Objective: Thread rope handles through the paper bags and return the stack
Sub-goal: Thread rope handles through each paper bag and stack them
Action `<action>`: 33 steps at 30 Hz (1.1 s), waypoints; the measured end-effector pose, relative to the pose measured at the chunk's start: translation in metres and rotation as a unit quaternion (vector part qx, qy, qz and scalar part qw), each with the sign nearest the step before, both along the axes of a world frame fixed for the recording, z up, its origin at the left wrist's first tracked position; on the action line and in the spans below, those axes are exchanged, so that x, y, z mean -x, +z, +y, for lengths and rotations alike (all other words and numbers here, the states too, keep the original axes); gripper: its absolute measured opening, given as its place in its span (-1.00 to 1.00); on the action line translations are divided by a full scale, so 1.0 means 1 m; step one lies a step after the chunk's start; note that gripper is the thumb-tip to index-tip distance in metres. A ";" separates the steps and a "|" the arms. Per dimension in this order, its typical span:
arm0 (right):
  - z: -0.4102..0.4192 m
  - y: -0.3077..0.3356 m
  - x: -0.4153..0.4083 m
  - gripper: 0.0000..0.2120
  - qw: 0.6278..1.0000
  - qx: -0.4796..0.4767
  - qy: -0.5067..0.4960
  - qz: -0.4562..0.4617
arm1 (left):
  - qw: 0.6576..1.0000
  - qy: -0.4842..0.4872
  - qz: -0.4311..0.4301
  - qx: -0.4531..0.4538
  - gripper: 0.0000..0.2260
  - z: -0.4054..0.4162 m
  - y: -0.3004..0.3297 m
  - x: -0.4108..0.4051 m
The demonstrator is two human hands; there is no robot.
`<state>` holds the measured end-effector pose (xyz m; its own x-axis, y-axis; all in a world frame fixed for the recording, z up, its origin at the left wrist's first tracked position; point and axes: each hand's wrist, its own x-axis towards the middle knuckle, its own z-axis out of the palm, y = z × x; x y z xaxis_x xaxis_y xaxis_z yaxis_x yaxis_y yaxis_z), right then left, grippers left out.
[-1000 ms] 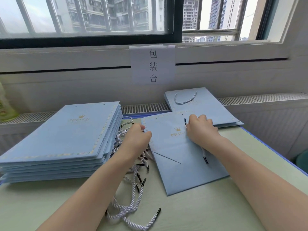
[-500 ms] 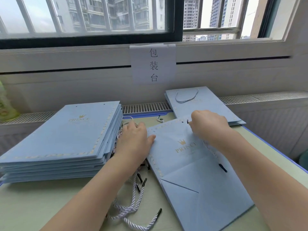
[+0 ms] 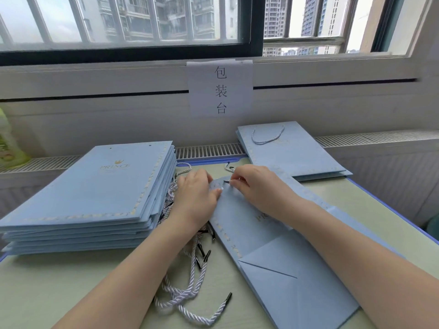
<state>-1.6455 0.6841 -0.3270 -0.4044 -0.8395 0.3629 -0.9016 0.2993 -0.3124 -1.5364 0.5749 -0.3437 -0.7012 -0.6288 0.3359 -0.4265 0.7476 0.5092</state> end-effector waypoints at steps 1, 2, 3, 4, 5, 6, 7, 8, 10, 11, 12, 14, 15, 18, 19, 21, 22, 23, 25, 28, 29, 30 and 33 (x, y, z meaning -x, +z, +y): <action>0.000 0.001 -0.001 -0.81 1.000 0.011 0.014 0.016 | 1.000 -0.002 0.020 -0.009 -0.84 0.001 0.002 0.000; 0.001 0.001 -0.003 -0.80 0.999 0.019 0.022 0.035 | 0.999 -0.003 0.040 -0.021 -0.85 0.002 0.004 0.000; 0.001 0.001 -0.005 -0.79 0.998 0.024 0.025 0.056 | 0.998 -0.004 0.057 -0.039 -0.86 0.002 0.006 0.000; 0.001 0.002 -0.008 -0.77 0.997 0.028 0.026 0.073 | 0.995 -0.006 0.067 -0.071 -0.87 0.002 0.008 0.000; 0.000 0.002 -0.010 -0.76 0.996 0.032 0.028 0.080 | 0.990 -0.009 0.082 -0.115 -0.87 0.002 0.010 0.001; 0.000 0.003 -0.011 -0.76 0.996 0.037 0.035 0.078 | 0.980 -0.017 0.103 -0.170 -0.88 0.001 0.012 0.000; 0.000 0.004 -0.012 -0.78 0.996 0.041 0.046 0.067 | 0.965 -0.027 0.128 -0.227 -0.88 0.000 0.015 -0.001; -0.001 0.004 -0.012 -0.82 0.996 0.045 0.056 0.053 | 0.950 -0.036 0.145 -0.273 -0.85 0.000 0.017 -0.003; -0.002 0.005 -0.012 -0.82 0.996 0.047 0.064 0.032 | 0.940 -0.047 0.137 -0.309 -0.83 -0.002 0.020 -0.007; -0.002 0.005 -0.013 -0.78 0.997 0.041 0.066 0.030 | 0.941 -0.053 0.125 -0.309 -0.82 -0.003 0.020 -0.008; -0.002 0.004 -0.013 -0.76 0.996 0.035 0.071 0.031 | 0.943 -0.060 0.117 -0.305 -0.80 -0.003 0.020 -0.010; -0.002 0.002 -0.013 -0.82 0.995 0.036 0.080 0.037 | 0.947 -0.070 0.110 -0.293 -0.78 -0.001 0.020 -0.010; -0.002 0.002 -0.013 -0.85 0.995 0.041 0.077 0.041 | 0.948 -0.071 0.108 -0.291 -0.78 -0.001 0.020 -0.010; 0.001 0.009 -0.013 -0.78 0.995 0.032 0.045 0.079 | 0.943 -0.074 0.118 -0.302 -0.84 0.001 0.020 -0.010; 0.002 0.012 -0.013 -0.74 0.995 0.023 0.031 0.093 | 0.942 -0.072 0.122 -0.304 -0.87 0.002 0.021 -0.010; 0.005 0.017 -0.014 -0.67 0.994 0.017 0.005 0.107 | 0.945 -0.068 0.127 -0.294 -0.91 0.003 0.022 -0.010; 0.007 0.018 -0.013 -0.67 0.993 0.022 -0.006 0.112 | 0.948 -0.066 0.126 -0.285 -0.89 0.003 0.022 -0.010; 0.007 0.019 -0.013 -0.68 0.993 0.030 -0.016 0.117 | 0.951 -0.066 0.119 -0.276 -0.86 0.003 0.022 -0.010; 0.007 0.018 -0.011 -0.73 0.992 0.044 -0.028 0.115 | 0.958 -0.066 0.089 -0.263 -0.80 0.003 0.021 -0.010; 0.003 0.013 -0.009 -0.80 0.995 0.029 -0.016 0.096 | 0.955 -0.069 0.085 -0.275 -0.77 0.003 0.019 -0.010; 0.002 0.012 -0.007 -0.79 0.997 0.031 -0.002 0.075 | 0.951 -0.069 0.094 -0.286 -0.78 0.003 0.020 -0.010; 0.001 0.012 -0.007 -0.79 0.998 0.043 0.012 0.051 | 0.947 -0.067 0.104 -0.297 -0.79 0.002 0.020 -0.010; 0.001 0.017 -0.008 -0.80 0.993 0.101 0.050 -0.021 | 0.939 -0.069 0.117 -0.316 -0.85 0.001 0.024 -0.010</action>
<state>-1.6372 0.6852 -0.3102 -0.3414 -0.7877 0.5128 -0.9086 0.1368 -0.3947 -1.5261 0.5756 -0.3194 -0.7440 -0.6634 0.0798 -0.1701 0.3036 0.9375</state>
